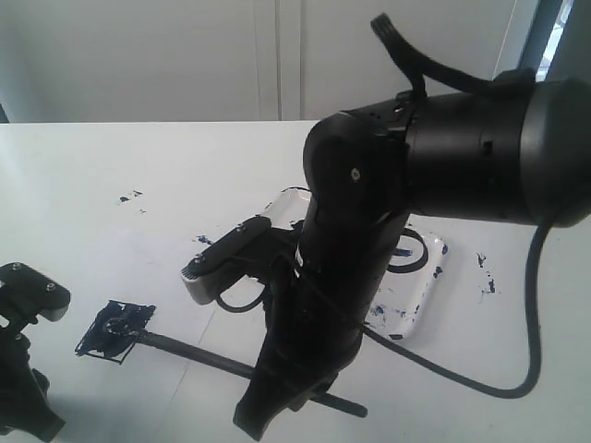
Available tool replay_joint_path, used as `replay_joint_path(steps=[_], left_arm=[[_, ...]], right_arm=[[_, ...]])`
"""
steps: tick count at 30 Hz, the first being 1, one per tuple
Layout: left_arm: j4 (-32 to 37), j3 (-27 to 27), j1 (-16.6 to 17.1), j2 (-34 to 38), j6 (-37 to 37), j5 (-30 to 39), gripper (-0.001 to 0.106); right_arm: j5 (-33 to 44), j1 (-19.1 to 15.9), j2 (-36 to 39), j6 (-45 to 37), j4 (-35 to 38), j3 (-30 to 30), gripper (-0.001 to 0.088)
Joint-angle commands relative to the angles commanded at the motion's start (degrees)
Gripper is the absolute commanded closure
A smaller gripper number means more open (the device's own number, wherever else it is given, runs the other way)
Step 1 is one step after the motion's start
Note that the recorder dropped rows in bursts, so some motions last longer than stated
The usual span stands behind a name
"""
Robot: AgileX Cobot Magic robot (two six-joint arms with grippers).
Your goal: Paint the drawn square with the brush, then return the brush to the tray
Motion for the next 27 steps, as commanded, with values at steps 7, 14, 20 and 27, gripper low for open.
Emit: replay_joint_path(steps=[7, 14, 20, 27], left_arm=[[5.2, 0.0, 0.0, 0.0, 0.0, -1.5, 0.060], [5.1, 0.0, 0.0, 0.0, 0.5, -2.1, 0.060], [5.1, 0.0, 0.0, 0.0, 0.4, -2.2, 0.060], [5.1, 0.0, 0.0, 0.0, 0.4, -2.1, 0.060]], right_arm=[[-0.5, 0.1, 0.0, -0.2, 0.0, 0.0, 0.0868], [-3.1, 0.1, 0.7, -0.4, -0.1, 0.0, 0.0868], [-4.5, 0.1, 4.2, -0.4, 0.0, 0.0, 0.0868], [-5.3, 0.6, 4.3, -0.7, 1.3, 0.0, 0.0868]])
